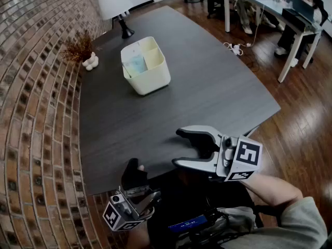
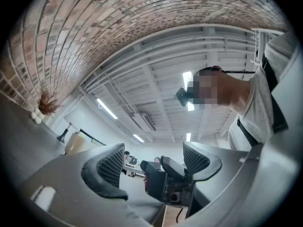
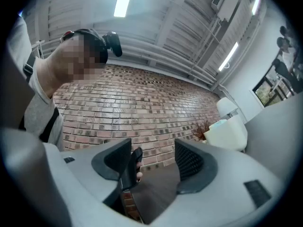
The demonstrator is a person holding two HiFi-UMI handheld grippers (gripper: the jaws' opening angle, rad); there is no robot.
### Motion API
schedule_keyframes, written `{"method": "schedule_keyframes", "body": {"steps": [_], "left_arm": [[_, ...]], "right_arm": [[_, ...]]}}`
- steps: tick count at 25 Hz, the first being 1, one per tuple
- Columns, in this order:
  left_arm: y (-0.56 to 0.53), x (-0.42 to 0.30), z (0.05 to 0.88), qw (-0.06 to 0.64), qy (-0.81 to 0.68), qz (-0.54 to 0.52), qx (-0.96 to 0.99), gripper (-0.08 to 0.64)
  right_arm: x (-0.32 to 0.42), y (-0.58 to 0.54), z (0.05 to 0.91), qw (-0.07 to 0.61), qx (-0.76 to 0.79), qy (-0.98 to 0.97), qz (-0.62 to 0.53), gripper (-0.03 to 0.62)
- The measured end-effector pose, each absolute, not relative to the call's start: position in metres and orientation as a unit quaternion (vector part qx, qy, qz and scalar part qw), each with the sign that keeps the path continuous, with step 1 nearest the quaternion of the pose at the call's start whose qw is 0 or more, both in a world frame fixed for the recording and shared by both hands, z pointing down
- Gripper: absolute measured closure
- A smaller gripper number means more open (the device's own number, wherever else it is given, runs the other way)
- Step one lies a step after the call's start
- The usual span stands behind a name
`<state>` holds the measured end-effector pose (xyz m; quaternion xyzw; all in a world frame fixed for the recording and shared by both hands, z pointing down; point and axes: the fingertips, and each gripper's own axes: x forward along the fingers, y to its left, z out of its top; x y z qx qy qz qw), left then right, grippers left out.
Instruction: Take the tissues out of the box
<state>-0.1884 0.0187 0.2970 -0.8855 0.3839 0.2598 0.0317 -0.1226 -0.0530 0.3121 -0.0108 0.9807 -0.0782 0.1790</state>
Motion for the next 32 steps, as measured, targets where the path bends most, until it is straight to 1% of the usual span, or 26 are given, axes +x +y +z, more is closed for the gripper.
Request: {"method": "schedule_keyframes", "body": {"steps": [1, 3, 5, 7, 9, 13, 15, 16, 19, 25, 30, 32], "left_arm": [[0.017, -0.188, 0.293, 0.034, 0.386, 0.258, -0.885, 0.188], [0.011, -0.186, 0.287, 0.037, 0.389, 0.25, -0.886, 0.133], [0.002, -0.185, 0.283, 0.042, 0.393, 0.229, -0.89, 0.121], [-0.009, -0.186, 0.281, 0.047, 0.401, 0.204, -0.892, 0.127], [-0.022, -0.191, 0.278, 0.051, 0.41, 0.191, -0.89, 0.195], [-0.047, -0.199, 0.268, 0.077, 0.427, 0.152, -0.888, 0.198], [-0.06, -0.198, 0.265, 0.073, 0.416, 0.127, -0.898, 0.189], [-0.066, -0.197, 0.265, 0.066, 0.407, 0.114, -0.904, 0.147], [-0.089, -0.2, 0.264, 0.066, 0.405, 0.065, -0.91, 0.087], [-0.145, -0.222, 0.239, 0.104, 0.434, -0.015, -0.895, 0.089], [-0.198, -0.24, 0.224, 0.152, 0.448, -0.113, -0.874, 0.088], [-0.22, -0.248, 0.221, 0.155, 0.446, -0.148, -0.869, 0.089]], "right_arm": [[-0.121, -0.052, 0.313, 0.177, -0.01, 0.981, -0.082, 0.291], [-0.119, -0.051, 0.314, 0.173, -0.011, 0.981, -0.087, 0.291], [-0.116, -0.051, 0.313, 0.172, -0.014, 0.981, -0.09, 0.291], [-0.114, -0.052, 0.313, 0.172, -0.017, 0.981, -0.091, 0.291], [-0.112, -0.053, 0.313, 0.172, -0.021, 0.981, -0.092, 0.291], [-0.109, -0.058, 0.313, 0.175, -0.026, 0.98, -0.095, 0.291], [-0.108, -0.061, 0.312, 0.178, -0.027, 0.979, -0.098, 0.291], [-0.107, -0.062, 0.312, 0.179, -0.028, 0.978, -0.099, 0.291], [-0.104, -0.067, 0.311, 0.184, -0.032, 0.977, -0.103, 0.291], [-0.097, -0.078, 0.308, 0.197, -0.041, 0.973, -0.114, 0.291], [-0.095, -0.083, 0.307, 0.199, -0.046, 0.973, -0.104, 0.291], [-0.095, -0.083, 0.307, 0.198, -0.048, 0.974, -0.1, 0.291]]}}
